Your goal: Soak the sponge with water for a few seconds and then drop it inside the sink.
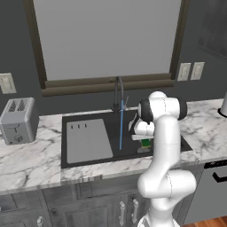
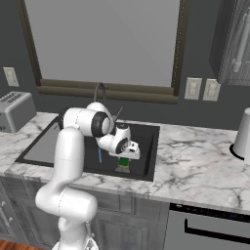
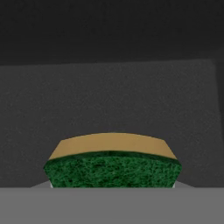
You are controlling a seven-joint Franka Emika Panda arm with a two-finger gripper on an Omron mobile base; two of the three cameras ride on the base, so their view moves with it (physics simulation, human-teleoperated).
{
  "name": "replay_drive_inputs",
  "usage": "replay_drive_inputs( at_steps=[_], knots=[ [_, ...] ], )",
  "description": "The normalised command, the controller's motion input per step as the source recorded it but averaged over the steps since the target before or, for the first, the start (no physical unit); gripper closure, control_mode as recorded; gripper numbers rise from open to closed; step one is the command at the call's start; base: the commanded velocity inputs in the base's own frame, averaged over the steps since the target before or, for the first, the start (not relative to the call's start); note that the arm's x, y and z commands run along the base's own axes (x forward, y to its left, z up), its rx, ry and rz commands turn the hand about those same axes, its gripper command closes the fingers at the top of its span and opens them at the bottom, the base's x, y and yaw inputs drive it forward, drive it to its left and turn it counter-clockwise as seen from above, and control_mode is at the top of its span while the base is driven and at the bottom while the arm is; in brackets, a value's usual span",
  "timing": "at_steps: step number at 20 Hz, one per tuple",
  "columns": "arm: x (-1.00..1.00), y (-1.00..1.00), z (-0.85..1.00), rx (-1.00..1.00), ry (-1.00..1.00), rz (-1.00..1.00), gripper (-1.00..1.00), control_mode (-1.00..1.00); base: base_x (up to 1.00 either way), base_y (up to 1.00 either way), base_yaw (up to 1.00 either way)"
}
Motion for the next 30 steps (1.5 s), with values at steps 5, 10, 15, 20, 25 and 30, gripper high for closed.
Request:
replay_drive_inputs(
  at_steps=[5, 10, 15, 20, 25, 30],
  knots=[
    [0.00, 0.00, -0.34, 0.00, 0.00, 0.00, 1.00, -1.00, 0.00, 0.00, 0.00],
    [0.00, 0.00, -0.08, 0.00, 0.00, 0.00, 1.00, -1.00, 0.00, 0.00, 0.00],
    [0.00, 0.00, 0.00, 0.00, 0.00, 0.00, -1.00, -1.00, 0.00, 0.00, 0.00],
    [0.00, 0.00, 0.00, 0.00, 0.00, 0.00, -1.00, -1.00, 0.00, 0.00, 0.00],
    [0.00, 0.00, 0.00, 0.00, 0.00, 0.00, -1.00, -1.00, 0.00, 0.00, 0.00],
    [0.00, 0.00, 0.00, 0.00, 0.00, 0.00, -1.00, -1.00, 0.00, 0.00, 0.00]
  ],
)
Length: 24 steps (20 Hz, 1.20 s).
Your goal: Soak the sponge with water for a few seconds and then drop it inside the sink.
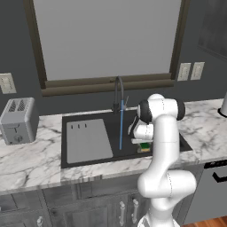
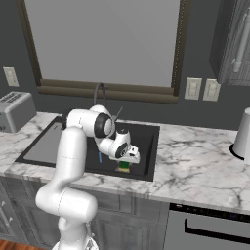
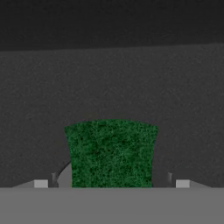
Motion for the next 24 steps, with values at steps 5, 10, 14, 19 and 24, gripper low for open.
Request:
replay_drive_inputs(
  at_steps=[5, 10, 14, 19, 24],
  knots=[
    [-0.01, 0.00, 0.14, 0.00, -0.01, 0.00, -1.00, -1.00, 0.00, 0.00, 0.00],
    [-0.20, 0.00, 0.51, 0.00, -0.04, 0.00, -1.00, -1.00, 0.00, 0.00, 0.00],
    [-0.40, 0.00, 0.57, 0.00, -0.03, 0.00, -1.00, -1.00, 0.00, 0.00, 0.00],
    [-0.48, -0.05, 0.54, 0.00, -0.01, 0.00, -1.00, -1.00, 0.00, 0.00, 0.00],
    [-0.43, -0.02, 0.50, 0.00, -0.01, 0.00, -1.00, -1.00, 0.00, 0.00, 0.00]
  ],
)
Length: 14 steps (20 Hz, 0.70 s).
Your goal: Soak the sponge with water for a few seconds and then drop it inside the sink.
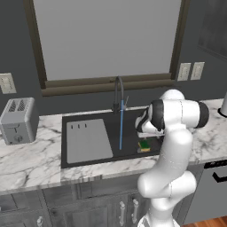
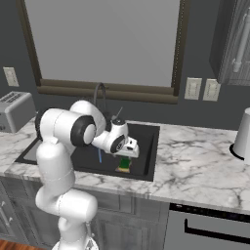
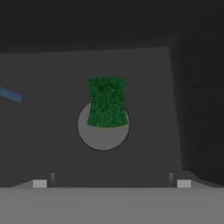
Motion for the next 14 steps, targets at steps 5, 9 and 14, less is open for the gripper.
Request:
replay_drive_inputs(
  at_steps=[5, 9, 14],
  knots=[
    [-0.36, 0.00, 0.52, 0.00, 0.00, 0.00, -1.00, -1.00, 0.00, 0.00, 0.00],
    [-0.34, 0.00, 0.50, 0.00, 0.00, 0.00, -1.00, -1.00, 0.00, 0.00, 0.00],
    [-0.36, 0.00, 0.50, 0.00, 0.00, 0.00, -1.00, -1.00, 0.00, 0.00, 0.00]
  ],
)
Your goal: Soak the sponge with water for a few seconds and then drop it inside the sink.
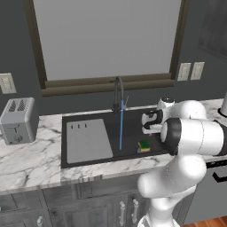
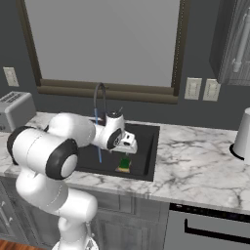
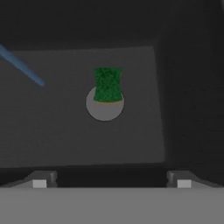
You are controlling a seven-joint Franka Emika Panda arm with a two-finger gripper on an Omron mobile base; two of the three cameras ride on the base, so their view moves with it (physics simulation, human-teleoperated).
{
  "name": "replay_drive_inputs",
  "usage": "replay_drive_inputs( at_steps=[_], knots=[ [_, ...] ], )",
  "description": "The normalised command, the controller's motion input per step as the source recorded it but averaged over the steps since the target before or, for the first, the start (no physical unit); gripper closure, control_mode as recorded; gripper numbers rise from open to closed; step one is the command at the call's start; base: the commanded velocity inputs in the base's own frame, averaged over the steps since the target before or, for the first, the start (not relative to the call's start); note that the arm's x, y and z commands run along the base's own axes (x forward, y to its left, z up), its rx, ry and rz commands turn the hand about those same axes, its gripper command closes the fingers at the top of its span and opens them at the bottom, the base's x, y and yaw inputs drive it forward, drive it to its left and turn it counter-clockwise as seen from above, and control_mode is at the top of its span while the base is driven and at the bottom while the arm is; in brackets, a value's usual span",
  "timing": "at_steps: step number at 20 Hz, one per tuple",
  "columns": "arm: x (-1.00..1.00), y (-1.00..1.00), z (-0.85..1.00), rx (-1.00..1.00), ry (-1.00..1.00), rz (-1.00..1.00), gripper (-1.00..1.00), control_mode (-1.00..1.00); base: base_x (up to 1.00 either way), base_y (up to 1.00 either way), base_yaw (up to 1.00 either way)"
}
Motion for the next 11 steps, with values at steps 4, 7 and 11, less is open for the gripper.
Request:
replay_drive_inputs(
  at_steps=[4, 7, 11],
  knots=[
    [-0.42, 0.00, 0.48, 0.00, -0.01, 0.00, -1.00, -1.00, 0.00, 0.00, 0.00],
    [-0.47, 0.00, 0.43, 0.00, -0.02, 0.00, -1.00, -1.00, 0.00, 0.00, 0.00],
    [-0.55, 0.00, 0.36, 0.01, -0.05, 0.00, -1.00, -1.00, 0.00, 0.00, 0.00]
  ],
)
